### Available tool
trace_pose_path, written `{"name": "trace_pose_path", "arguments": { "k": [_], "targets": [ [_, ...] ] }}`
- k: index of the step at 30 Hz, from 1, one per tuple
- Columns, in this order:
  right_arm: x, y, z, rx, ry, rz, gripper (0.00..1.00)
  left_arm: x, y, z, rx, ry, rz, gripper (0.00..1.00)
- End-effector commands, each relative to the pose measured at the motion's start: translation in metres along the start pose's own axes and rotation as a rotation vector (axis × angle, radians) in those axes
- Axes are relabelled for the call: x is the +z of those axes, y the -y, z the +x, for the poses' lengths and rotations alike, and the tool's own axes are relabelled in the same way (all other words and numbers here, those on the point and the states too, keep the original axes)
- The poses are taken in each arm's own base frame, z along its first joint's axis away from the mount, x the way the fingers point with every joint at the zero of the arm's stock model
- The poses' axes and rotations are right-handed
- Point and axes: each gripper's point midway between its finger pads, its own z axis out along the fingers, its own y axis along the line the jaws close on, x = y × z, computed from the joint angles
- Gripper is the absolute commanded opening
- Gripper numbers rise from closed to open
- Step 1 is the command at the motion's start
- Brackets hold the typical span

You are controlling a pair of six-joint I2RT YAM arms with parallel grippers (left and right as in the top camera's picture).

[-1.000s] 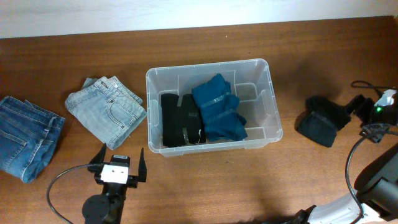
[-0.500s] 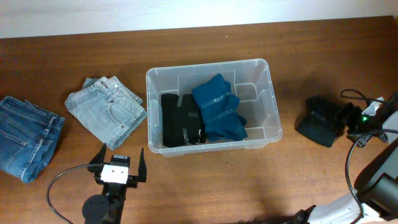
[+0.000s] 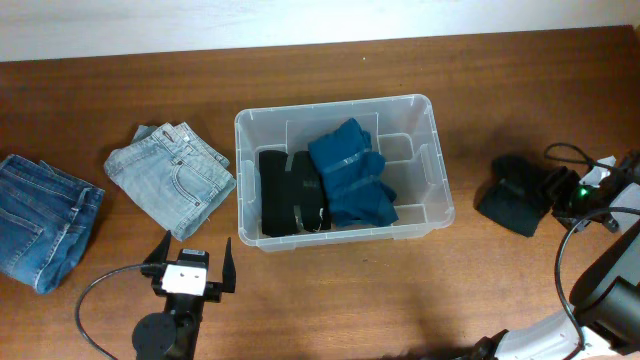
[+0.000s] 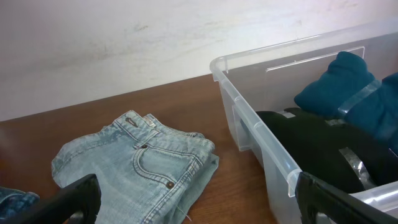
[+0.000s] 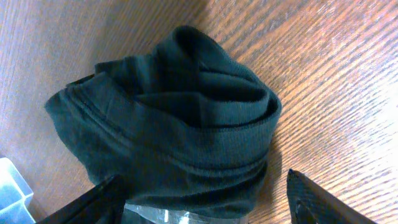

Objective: Pack container
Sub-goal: 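Grasp the black socks on the right with the right gripper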

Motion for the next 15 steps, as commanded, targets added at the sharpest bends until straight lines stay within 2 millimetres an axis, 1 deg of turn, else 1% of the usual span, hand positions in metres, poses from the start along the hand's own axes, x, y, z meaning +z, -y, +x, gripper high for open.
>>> {"name": "trace_pose_path", "arguments": {
  "k": [1, 6, 8, 12, 14, 15],
  "targets": [
    [0.005, -0.001, 0.005, 0.016, -0.014, -0.011, 0.7, 0.0, 0.001, 0.002, 0.016, 0.001, 0.006, 0.99],
    [0.005, 0.0, 0.004, 0.035, -0.007, -0.008, 0.64, 0.0, 0.001, 0.002, 0.016, 0.001, 0.006, 1.0],
    [0.007, 0.001, 0.003, 0.034, -0.006, -0.009, 0.64, 0.0, 0.001, 0.002, 0.016, 0.001, 0.006, 0.99],
    [0.017, 0.006, 0.005, 0.042, -0.022, -0.006, 0.64, 0.0, 0.001, 0.002, 0.016, 0.001, 0.006, 0.99],
    [0.026, 0.009, 0.007, 0.05, -0.039, -0.007, 0.64, 0.0, 0.001, 0.002, 0.016, 0.001, 0.006, 1.0],
    [0.028, 0.011, 0.008, 0.052, -0.045, -0.006, 0.57, 0.0, 0.001, 0.002, 0.016, 0.001, 0.006, 0.99]
  ]
}}
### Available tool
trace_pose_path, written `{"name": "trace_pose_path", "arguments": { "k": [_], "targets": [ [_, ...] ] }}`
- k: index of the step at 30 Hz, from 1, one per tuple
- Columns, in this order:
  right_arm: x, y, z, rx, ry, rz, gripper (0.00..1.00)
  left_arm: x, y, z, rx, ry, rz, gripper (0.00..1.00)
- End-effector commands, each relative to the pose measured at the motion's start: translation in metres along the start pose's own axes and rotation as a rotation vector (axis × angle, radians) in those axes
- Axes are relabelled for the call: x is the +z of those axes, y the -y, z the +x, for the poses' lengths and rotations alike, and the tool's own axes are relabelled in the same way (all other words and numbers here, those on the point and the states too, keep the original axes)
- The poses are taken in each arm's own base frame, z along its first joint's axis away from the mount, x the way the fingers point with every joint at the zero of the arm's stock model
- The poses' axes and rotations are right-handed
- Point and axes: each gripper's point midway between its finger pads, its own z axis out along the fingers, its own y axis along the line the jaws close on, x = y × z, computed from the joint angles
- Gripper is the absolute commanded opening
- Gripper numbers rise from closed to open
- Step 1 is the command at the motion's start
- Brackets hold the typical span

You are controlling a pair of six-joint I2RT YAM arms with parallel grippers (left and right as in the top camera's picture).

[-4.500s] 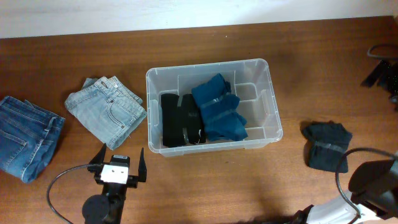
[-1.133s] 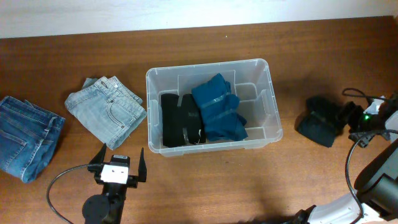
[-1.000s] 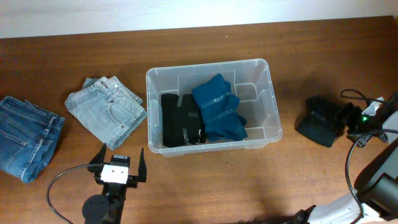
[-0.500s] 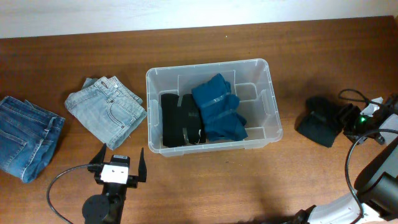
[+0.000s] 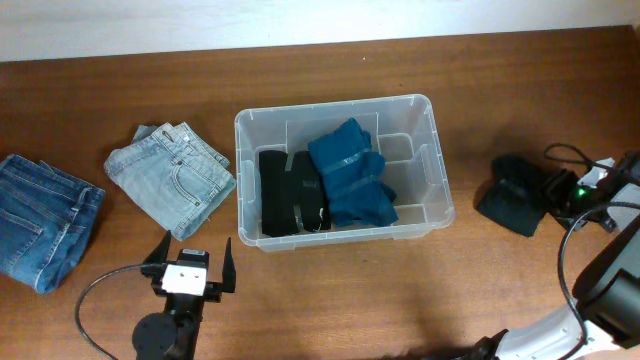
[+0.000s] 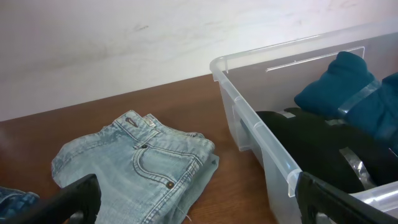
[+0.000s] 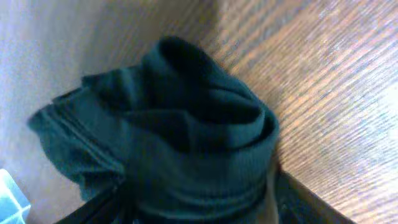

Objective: Pack container
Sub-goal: 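Grasp the black socks on the right with the right gripper, then carry the black socks with the right gripper into the bin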

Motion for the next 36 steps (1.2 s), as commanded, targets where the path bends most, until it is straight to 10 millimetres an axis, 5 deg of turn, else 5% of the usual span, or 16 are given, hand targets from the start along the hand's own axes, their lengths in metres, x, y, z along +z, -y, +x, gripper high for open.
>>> {"name": "trace_pose_path", "arguments": {
  "k": [1, 4, 9, 14, 23, 28, 31, 33, 36],
  "targets": [
    [0.018, 0.008, 0.012, 0.028, -0.054, 0.002, 0.44, 0.0, 0.001, 0.002, 0.016, 0.001, 0.006, 0.99],
    [0.019, 0.0, 0.013, 0.028, -0.061, -0.045, 0.04, 0.0, 0.001, 0.002, 0.016, 0.001, 0.006, 0.99],
    [0.012, -0.019, 0.006, 0.018, -0.056, -0.142, 0.04, 0.0, 0.001, 0.002, 0.016, 0.001, 0.006, 1.0],
    [-0.017, -0.044, -0.013, -0.013, -0.02, -0.193, 0.04, 0.0, 0.001, 0.002, 0.016, 0.001, 0.006, 0.99],
    [-0.144, -0.137, -0.046, -0.255, 0.142, -0.367, 0.04, 0.0, 0.001, 0.002, 0.016, 0.001, 0.006, 0.99],
    [-0.212, -0.197, -0.02, -0.528, 0.209, -0.4, 0.04, 0.0, 0.001, 0.002, 0.016, 0.001, 0.006, 0.99],
    [-0.234, -0.232, 0.009, -0.699, 0.22, -0.426, 0.04, 0.0, 0.001, 0.002, 0.016, 0.001, 0.006, 0.99],
    [-0.239, -0.259, 0.038, -0.855, 0.221, -0.428, 0.04, 0.0, 0.001, 0.002, 0.016, 0.001, 0.006, 0.99],
    [-0.227, -0.274, 0.065, -0.991, 0.188, -0.362, 0.04, 0.0, 0.001, 0.002, 0.016, 0.001, 0.006, 1.0]
  ]
}}
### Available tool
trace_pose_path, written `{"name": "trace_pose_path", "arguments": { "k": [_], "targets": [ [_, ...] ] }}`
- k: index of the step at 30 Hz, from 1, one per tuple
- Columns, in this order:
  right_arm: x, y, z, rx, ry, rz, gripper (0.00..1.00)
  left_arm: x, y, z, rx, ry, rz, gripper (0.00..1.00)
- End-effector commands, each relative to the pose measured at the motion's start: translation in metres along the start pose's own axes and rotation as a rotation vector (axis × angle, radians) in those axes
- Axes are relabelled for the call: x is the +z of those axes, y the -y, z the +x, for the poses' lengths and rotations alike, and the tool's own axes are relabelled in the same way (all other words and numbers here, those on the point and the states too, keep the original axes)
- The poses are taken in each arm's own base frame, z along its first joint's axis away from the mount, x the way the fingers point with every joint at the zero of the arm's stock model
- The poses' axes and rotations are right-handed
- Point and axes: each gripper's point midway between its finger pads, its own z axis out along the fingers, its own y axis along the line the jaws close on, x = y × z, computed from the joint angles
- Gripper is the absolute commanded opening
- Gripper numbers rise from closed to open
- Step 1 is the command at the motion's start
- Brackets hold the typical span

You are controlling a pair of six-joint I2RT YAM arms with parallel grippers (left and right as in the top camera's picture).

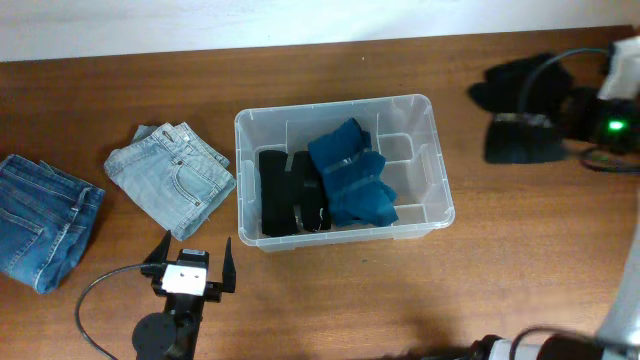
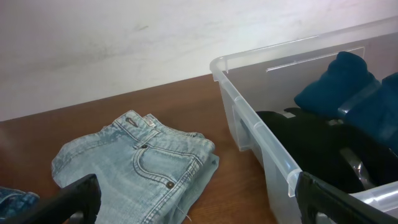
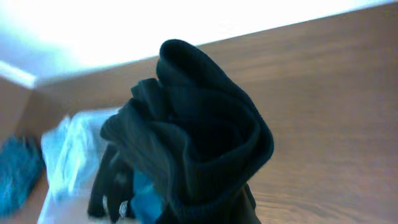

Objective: Pack container
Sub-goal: 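Carry the black socks with the right gripper into the bin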

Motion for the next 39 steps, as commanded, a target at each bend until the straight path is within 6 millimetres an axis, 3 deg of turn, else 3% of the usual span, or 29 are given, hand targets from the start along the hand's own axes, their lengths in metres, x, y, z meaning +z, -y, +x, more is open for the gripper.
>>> {"name": "trace_pose_path", "arguments": {
  "k": [1, 7, 12, 20, 23, 31, 39],
  "targets": [
    [0.021, -0.038, 0.016, -0.257, -0.096, 0.015, 0.04, 0.0, 0.001, 0.002, 0.016, 0.001, 0.006, 0.99],
    [0.06, -0.081, 0.046, -0.482, -0.241, 0.041, 0.04, 0.0, 0.001, 0.002, 0.016, 0.001, 0.006, 0.99],
    [0.081, -0.089, 0.061, -0.586, -0.318, 0.15, 0.04, 0.0, 0.001, 0.002, 0.016, 0.001, 0.006, 1.0],
    [0.12, -0.076, 0.071, -0.025, -0.316, 0.294, 0.04, 0.0, 0.001, 0.002, 0.016, 0.001, 0.006, 0.99],
    [0.134, -0.072, 0.075, 0.096, -0.318, 0.318, 0.04, 0.0, 0.001, 0.002, 0.016, 0.001, 0.006, 1.0],
    [0.182, -0.073, 0.107, 0.154, -0.416, 0.352, 0.04, 0.0, 0.001, 0.002, 0.016, 0.001, 0.006, 0.99],
    [0.19, -0.076, 0.123, 0.149, -0.468, 0.365, 0.04, 0.0, 0.001, 0.002, 0.016, 0.001, 0.006, 0.99]
  ]
}}
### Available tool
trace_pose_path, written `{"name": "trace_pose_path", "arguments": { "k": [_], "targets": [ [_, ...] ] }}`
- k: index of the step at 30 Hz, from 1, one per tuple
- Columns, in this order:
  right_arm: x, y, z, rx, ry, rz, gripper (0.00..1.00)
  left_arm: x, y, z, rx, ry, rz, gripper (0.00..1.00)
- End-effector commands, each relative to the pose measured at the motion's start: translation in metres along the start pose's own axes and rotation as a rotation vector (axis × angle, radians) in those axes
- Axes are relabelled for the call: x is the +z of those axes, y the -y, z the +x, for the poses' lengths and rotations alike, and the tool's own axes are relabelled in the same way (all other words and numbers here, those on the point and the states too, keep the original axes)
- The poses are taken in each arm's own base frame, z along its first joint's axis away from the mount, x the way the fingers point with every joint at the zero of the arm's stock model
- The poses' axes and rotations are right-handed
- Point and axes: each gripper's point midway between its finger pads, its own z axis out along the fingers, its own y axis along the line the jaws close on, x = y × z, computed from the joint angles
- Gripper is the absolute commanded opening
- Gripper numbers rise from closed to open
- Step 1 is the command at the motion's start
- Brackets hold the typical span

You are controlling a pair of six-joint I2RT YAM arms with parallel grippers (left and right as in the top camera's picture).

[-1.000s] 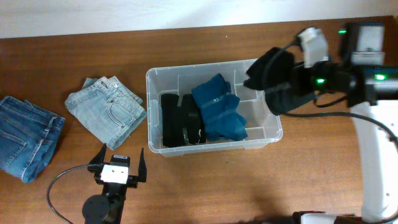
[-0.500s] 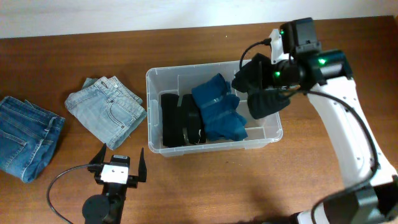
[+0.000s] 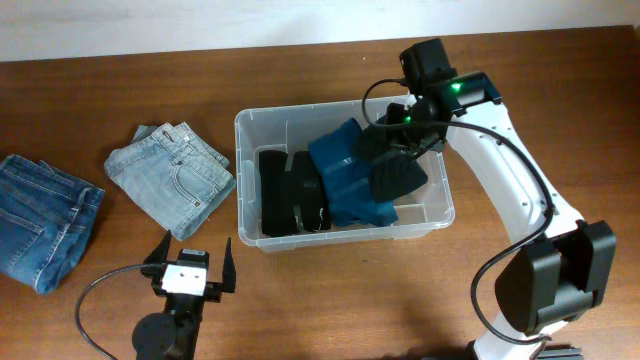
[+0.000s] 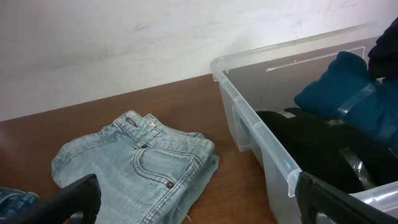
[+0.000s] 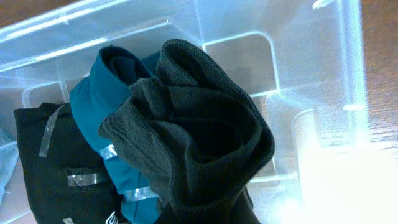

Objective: Pack container
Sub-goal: 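Carry the black socks with the right gripper into the bin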

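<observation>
A clear plastic container (image 3: 440, 205) stands mid-table and holds a black folded garment (image 3: 288, 195) and a teal one (image 3: 345, 180). My right gripper (image 3: 400, 150) is shut on a dark rolled garment (image 3: 395, 175) that hangs over the container's right half, seen close in the right wrist view (image 5: 199, 130); its fingers are hidden by the cloth. Light blue jeans (image 3: 170, 175) and darker jeans (image 3: 40, 220) lie left of the container. My left gripper (image 3: 187, 275) rests open at the front left, its fingertips (image 4: 74, 199) at the bottom corners of the left wrist view.
The wall runs along the table's far edge. A cable trails from the left arm base (image 3: 95, 290) at the front. The right arm (image 3: 510, 190) reaches in from the right over the table.
My right gripper, shut on the dark garment, has moved from the far right of the table beyond the container to above the container's right half. The left arm has not moved.
My right gripper stood around the dark garment lying on the table right of the container, then closed in on it. It then held the garment lifted near the far right edge, and now holds it over the container. The left gripper stayed put.
</observation>
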Motion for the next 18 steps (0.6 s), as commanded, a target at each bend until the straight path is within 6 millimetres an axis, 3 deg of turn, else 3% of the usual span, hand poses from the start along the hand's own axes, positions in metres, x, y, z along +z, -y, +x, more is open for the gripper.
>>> {"name": "trace_pose_path", "arguments": {
  "k": [1, 3, 5, 8, 9, 10, 13, 17, 18],
  "targets": [
    [-0.003, 0.001, -0.002, 0.021, 0.013, 0.015, 0.04, 0.0, 0.001, 0.002, 0.015, 0.001, 0.006, 0.99],
    [-0.003, 0.003, -0.001, 0.021, 0.008, 0.023, 0.08, 0.0, 0.001, 0.002, 0.015, 0.001, 0.006, 0.99],
    [-0.004, 0.004, 0.001, 0.016, 0.001, 0.03, 0.18, 0.0, 0.001, 0.002, 0.015, 0.001, 0.006, 1.0],
    [-0.004, 0.005, 0.002, -0.02, -0.003, 0.032, 0.5, 0.0, 0.001, 0.002, 0.015, 0.001, 0.006, 0.99],
    [-0.004, 0.004, 0.001, -0.066, 0.0, 0.03, 0.69, 0.0, 0.001, 0.002, 0.015, 0.001, 0.006, 0.99],
    [-0.006, 0.003, -0.001, -0.092, 0.01, 0.025, 0.73, 0.0, 0.001, 0.002, 0.015, 0.001, 0.006, 0.99],
    [-0.019, -0.002, -0.008, -0.152, 0.052, 0.007, 0.82, 0.0, 0.001, 0.002, 0.015, 0.001, 0.006, 0.99],
    [-0.043, -0.008, -0.017, -0.208, 0.099, -0.01, 0.84, 0.0, 0.001, 0.002, 0.015, 0.001, 0.006, 0.99],
    [-0.044, -0.008, -0.016, -0.208, 0.097, -0.009, 0.8, 0.0, 0.001, 0.002, 0.015, 0.001, 0.006, 1.0]
  ]
}}
